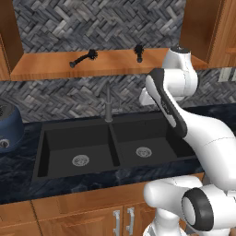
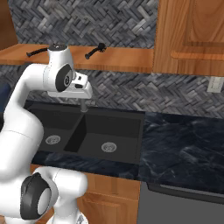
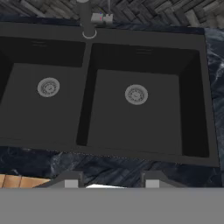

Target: Locate and retrieve the dish brush and dish brush from the cabinet. Place them next to the sink.

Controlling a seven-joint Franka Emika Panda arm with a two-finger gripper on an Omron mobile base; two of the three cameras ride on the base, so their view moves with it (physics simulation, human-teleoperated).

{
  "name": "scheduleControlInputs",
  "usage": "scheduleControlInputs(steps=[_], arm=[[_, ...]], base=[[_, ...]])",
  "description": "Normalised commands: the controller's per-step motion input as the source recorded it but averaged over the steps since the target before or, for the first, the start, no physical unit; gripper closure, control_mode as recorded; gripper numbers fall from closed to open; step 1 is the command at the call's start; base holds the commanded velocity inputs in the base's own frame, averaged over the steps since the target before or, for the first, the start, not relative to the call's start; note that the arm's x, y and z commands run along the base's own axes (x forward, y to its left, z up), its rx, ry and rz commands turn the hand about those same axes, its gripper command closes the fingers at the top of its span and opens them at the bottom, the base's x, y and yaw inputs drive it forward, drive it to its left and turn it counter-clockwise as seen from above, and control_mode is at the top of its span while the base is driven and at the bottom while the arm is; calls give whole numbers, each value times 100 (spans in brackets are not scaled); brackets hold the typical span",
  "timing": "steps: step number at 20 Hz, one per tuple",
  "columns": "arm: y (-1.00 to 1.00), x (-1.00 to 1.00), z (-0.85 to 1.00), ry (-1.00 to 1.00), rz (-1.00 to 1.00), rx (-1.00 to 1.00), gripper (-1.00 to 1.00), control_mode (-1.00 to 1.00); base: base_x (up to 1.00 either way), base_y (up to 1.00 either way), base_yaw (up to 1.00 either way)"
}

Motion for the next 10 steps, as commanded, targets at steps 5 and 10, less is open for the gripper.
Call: scheduleControlInputs(steps=[5, 10], arm=[[15, -10, 3, -3, -1, -1, -100, -100], [10, -24, 26, -11, -11, -3, -100, -100]], base=[[0, 0, 0], [0, 0, 0]])
